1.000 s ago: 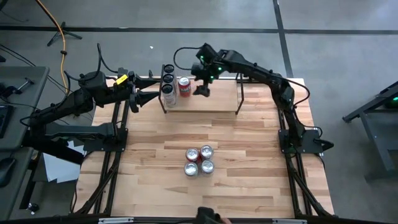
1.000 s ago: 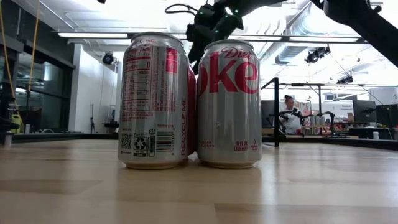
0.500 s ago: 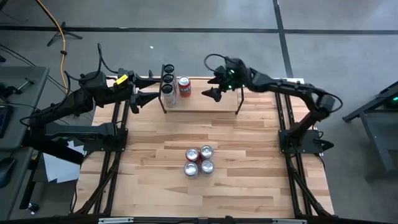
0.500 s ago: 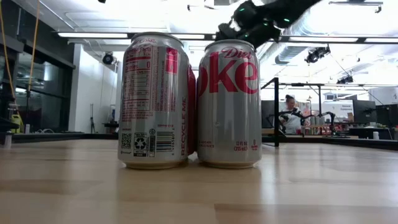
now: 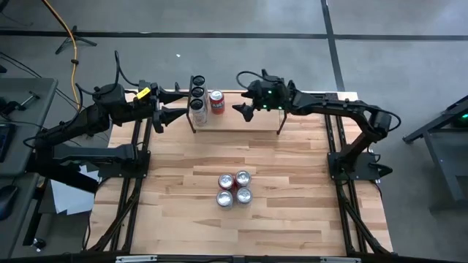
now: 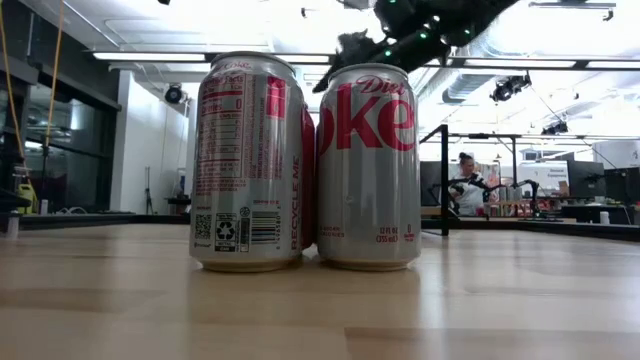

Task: Place canned beverage on shelf
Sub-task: Put the top orange soda can on the shelf, then put the orange soda can aligned with the other orange soda can on the shelf

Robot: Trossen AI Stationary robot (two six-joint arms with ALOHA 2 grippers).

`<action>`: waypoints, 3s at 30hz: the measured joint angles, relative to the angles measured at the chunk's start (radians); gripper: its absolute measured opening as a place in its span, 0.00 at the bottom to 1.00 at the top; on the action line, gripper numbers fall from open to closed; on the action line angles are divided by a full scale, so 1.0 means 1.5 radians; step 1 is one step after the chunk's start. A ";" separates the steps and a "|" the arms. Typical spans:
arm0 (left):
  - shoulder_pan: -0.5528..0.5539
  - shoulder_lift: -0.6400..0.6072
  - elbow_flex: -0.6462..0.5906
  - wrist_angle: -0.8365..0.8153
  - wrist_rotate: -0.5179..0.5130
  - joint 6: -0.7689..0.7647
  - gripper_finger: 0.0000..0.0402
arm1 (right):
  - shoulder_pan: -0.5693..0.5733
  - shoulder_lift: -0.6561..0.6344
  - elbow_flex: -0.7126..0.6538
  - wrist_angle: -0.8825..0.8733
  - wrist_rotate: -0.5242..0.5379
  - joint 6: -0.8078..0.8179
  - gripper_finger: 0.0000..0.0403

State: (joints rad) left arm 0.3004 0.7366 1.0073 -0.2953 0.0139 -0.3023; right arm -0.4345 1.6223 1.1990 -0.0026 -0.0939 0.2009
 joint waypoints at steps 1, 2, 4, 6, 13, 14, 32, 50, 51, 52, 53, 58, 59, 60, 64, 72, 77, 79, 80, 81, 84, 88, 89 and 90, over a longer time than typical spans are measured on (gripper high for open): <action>0.000 0.000 0.000 0.000 0.000 0.000 0.76 | 0.002 0.010 0.017 -0.031 0.023 -0.023 0.81; 0.000 0.000 0.000 0.000 0.000 0.000 0.76 | 0.004 0.020 0.031 -0.057 0.043 -0.041 0.73; 0.000 0.000 0.000 0.000 0.000 0.000 0.76 | 0.004 0.040 0.048 -0.080 0.069 -0.062 0.54; 0.000 0.000 0.000 0.000 0.000 0.000 0.76 | 0.001 0.059 0.052 -0.081 0.072 -0.063 0.31; 0.000 0.000 0.000 0.000 -0.001 0.000 0.76 | -0.003 0.134 0.053 -0.017 0.096 -0.007 0.05; 0.000 0.000 0.000 0.000 -0.001 0.000 0.76 | -0.001 0.146 0.053 0.004 0.099 0.003 0.03; 0.000 0.000 0.000 0.000 -0.003 -0.001 0.76 | 0.007 0.263 0.148 0.047 0.129 0.122 0.00; 0.000 0.000 0.000 0.000 -0.003 -0.001 0.76 | 0.009 0.268 0.185 0.046 0.137 0.136 0.00; 0.000 0.000 0.000 0.000 -0.003 -0.001 0.76 | 0.010 0.268 0.185 0.053 0.137 0.140 0.00; 0.000 0.000 0.000 0.000 -0.003 -0.001 0.76 | 0.012 0.268 0.185 0.059 0.137 0.142 0.00; 0.000 0.000 0.000 0.000 -0.003 -0.001 0.76 | 0.014 0.268 0.185 0.060 0.137 0.144 0.00; 0.000 0.000 0.000 0.000 -0.003 -0.001 0.76 | 0.019 0.268 0.185 0.060 0.137 0.147 0.00; 0.000 0.000 0.000 0.000 -0.003 -0.001 0.76 | 0.020 0.268 0.185 0.060 0.137 0.147 0.00; 0.000 0.000 0.000 0.000 -0.003 -0.001 0.76 | 0.020 0.268 0.185 0.060 0.137 0.147 0.00; 0.000 0.000 0.000 0.000 -0.003 -0.001 0.76 | 0.019 0.267 0.185 0.053 0.132 0.120 0.00; 0.000 0.000 0.000 0.000 -0.003 -0.001 0.76 | -0.018 0.136 0.183 -0.148 0.020 -0.025 0.00; 0.000 0.003 0.000 0.000 0.004 -0.001 0.76 | 0.000 0.012 0.183 -0.304 -0.019 -0.105 0.00; 0.000 0.007 0.000 -0.001 0.014 -0.001 0.76 | 0.016 -0.032 0.183 -0.354 -0.017 -0.124 0.00; 0.000 0.010 0.000 -0.001 0.017 -0.001 0.76 | 0.026 -0.051 0.183 -0.371 -0.015 -0.132 0.00; 0.000 0.012 0.000 0.000 0.021 0.000 0.76 | 0.036 -0.069 0.183 -0.386 -0.014 -0.133 0.00; 0.000 0.023 0.000 -0.003 0.045 -0.006 0.76 | 0.081 -0.115 0.183 -0.404 -0.013 -0.133 0.00; -0.013 0.037 -0.020 0.034 0.083 -0.017 0.76 | 0.142 -0.174 0.113 -0.309 -0.001 -0.098 0.00; -0.019 0.039 -0.032 0.054 0.084 -0.017 0.76 | 0.155 -0.190 0.079 -0.263 0.008 -0.082 0.00; -0.027 0.040 -0.047 0.086 0.083 -0.017 0.76 | 0.165 -0.206 0.039 -0.217 0.011 -0.064 0.00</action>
State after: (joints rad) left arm 0.2605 0.7967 0.9375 -0.1657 0.1382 -0.3279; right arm -0.1862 1.3129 1.2582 -0.3288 -0.0779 0.1054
